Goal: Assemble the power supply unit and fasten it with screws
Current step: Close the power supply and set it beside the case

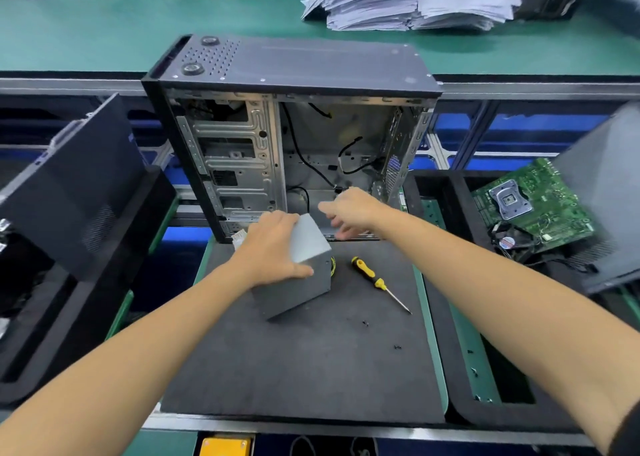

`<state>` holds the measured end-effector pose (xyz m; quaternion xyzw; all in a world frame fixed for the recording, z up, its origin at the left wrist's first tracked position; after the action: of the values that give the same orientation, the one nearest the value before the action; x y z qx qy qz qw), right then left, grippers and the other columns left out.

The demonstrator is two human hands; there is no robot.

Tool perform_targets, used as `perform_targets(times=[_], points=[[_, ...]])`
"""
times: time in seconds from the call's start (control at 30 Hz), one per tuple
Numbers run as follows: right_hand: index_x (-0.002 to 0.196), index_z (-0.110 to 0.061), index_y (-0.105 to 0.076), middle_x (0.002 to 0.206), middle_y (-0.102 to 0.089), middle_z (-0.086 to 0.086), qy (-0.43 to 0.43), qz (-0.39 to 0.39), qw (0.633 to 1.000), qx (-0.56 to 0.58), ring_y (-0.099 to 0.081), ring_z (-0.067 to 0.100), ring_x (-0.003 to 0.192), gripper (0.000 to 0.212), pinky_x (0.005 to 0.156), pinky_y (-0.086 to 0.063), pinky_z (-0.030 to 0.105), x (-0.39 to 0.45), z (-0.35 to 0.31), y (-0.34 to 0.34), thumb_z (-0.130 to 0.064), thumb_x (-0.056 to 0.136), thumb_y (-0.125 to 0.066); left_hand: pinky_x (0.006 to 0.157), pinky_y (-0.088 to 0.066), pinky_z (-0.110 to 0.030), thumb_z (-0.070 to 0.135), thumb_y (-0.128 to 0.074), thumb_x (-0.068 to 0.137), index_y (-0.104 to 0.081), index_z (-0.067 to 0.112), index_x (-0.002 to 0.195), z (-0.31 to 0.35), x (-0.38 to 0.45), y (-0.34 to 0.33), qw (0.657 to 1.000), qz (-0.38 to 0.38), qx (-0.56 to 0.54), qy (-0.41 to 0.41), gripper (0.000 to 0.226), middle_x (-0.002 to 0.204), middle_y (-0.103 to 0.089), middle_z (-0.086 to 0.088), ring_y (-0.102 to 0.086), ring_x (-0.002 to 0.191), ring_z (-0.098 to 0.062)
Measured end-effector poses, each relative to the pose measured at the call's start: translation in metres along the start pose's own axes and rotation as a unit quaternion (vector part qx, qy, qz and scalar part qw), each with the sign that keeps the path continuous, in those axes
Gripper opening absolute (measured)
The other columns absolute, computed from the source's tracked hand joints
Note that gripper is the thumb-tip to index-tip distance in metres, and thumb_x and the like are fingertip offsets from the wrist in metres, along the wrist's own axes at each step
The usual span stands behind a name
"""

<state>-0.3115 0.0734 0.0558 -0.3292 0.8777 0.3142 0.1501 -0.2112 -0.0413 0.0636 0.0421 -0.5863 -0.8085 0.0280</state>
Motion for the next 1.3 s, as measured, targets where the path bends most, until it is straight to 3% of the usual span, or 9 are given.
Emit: perform_targets(times=[0.2,0.3,0.43,0.6,0.87,1.03,1.13,1.23,1.3], points=[[0.098,-0.011,-0.066,0.085,-0.063,0.003,0.101,-0.045,0.992,-0.053,-0.060,0.015,0.067,0.023,0.054,-0.052,0.024,0.004,-0.015,-0.040,-0.032,0.091,-0.062,0.098,-0.033,-0.036,0.070,-0.070,0.065,-0.041,0.016,0.139,-0.002,-0.012,-0.006,0.998,0.025,-0.010,-0.054,0.095,0.129,-0.049,0.001,-0.043,0.120,-0.022],[0.089,-0.014,-0.071,0.069,-0.062,0.000,0.088,-0.040,0.994,-0.041,-0.057,0.009,0.057,0.008,0.046,-0.046,0.018,0.007,-0.015,-0.039,-0.019,0.089,-0.063,0.103,-0.031,-0.037,0.065,-0.054,0.084,-0.044,0.017,0.140,-0.016,-0.013,-0.002,0.996,0.032,-0.080,0.002,0.075,0.137,-0.051,-0.001,-0.044,0.127,-0.022],[0.095,0.003,-0.069,0.051,-0.055,-0.001,0.045,-0.030,0.998,-0.019,-0.047,0.006,0.037,0.015,0.042,-0.041,0.016,0.013,-0.014,-0.039,-0.006,0.085,-0.061,0.088,-0.045,-0.038,0.042,-0.054,0.094,-0.069,0.020,0.113,-0.047,-0.018,0.011,0.984,0.082,-0.111,0.115,0.033,0.109,-0.070,-0.004,-0.059,0.106,-0.027],[0.091,0.000,-0.069,0.065,-0.051,0.003,0.025,-0.055,0.998,-0.017,-0.042,0.014,0.057,0.013,0.056,-0.041,0.022,0.015,-0.012,-0.042,-0.009,0.087,-0.062,0.078,-0.054,-0.026,0.031,-0.080,0.077,-0.079,0.028,0.081,-0.075,-0.012,0.003,0.909,0.034,-0.337,0.244,0.005,0.085,-0.074,0.009,-0.067,0.087,-0.011],[0.077,-0.013,-0.062,0.069,-0.058,-0.006,0.171,0.007,0.962,-0.215,-0.052,0.014,0.066,0.015,0.056,-0.038,0.026,0.005,-0.042,-0.040,-0.023,0.087,-0.061,0.081,-0.050,-0.026,0.032,-0.080,0.077,-0.079,0.028,0.083,-0.079,-0.008,0.002,0.912,0.053,-0.334,0.235,0.007,0.079,-0.070,0.017,-0.064,0.086,-0.004],[0.114,-0.017,-0.048,0.105,-0.050,-0.001,0.196,-0.162,0.834,-0.490,-0.049,0.019,0.097,0.075,0.083,-0.046,0.036,-0.016,-0.054,-0.077,-0.069,0.065,-0.071,0.073,-0.048,-0.024,0.033,-0.079,0.079,-0.079,0.029,0.083,-0.075,-0.008,0.005,0.918,0.051,-0.332,0.211,0.006,0.078,-0.072,0.016,-0.063,0.081,-0.005],[0.117,-0.016,-0.038,0.104,-0.038,-0.002,0.228,-0.169,0.748,-0.600,-0.044,0.018,0.096,0.092,0.085,-0.041,0.032,-0.023,-0.050,-0.092,-0.063,0.052,-0.083,0.063,-0.042,-0.024,0.034,-0.074,0.083,-0.080,0.025,0.082,-0.069,-0.009,0.011,0.935,0.059,-0.299,0.180,0.010,0.071,-0.071,0.011,-0.057,0.070,-0.006],[0.102,-0.017,-0.036,0.098,-0.040,-0.001,0.259,-0.131,0.780,-0.554,-0.048,0.020,0.091,0.071,0.065,-0.037,0.030,-0.021,-0.052,-0.090,-0.041,0.058,-0.086,0.062,-0.038,-0.031,0.051,-0.064,0.085,-0.067,0.021,0.071,-0.052,-0.010,0.016,0.983,0.015,-0.147,0.105,0.033,0.066,-0.060,0.000,-0.052,0.069,-0.020],[0.100,-0.018,-0.038,0.097,-0.046,-0.001,0.261,-0.122,0.786,-0.547,-0.050,0.020,0.086,0.069,0.059,-0.035,0.029,-0.019,-0.052,-0.088,-0.041,0.056,-0.086,0.073,-0.043,-0.035,0.073,-0.063,0.068,-0.060,0.022,0.090,-0.041,-0.015,0.010,0.993,-0.073,-0.065,0.067,0.055,0.086,-0.062,0.006,-0.056,0.083,-0.020]])
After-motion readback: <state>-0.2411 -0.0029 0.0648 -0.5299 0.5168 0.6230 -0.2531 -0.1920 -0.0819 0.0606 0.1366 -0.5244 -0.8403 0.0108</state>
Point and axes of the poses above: each hand's wrist, its own x-axis towards the middle knuckle, its own y-axis out of the back of the hand, z = x × y, the point moved 9 cm from there along x, towards the middle knuckle
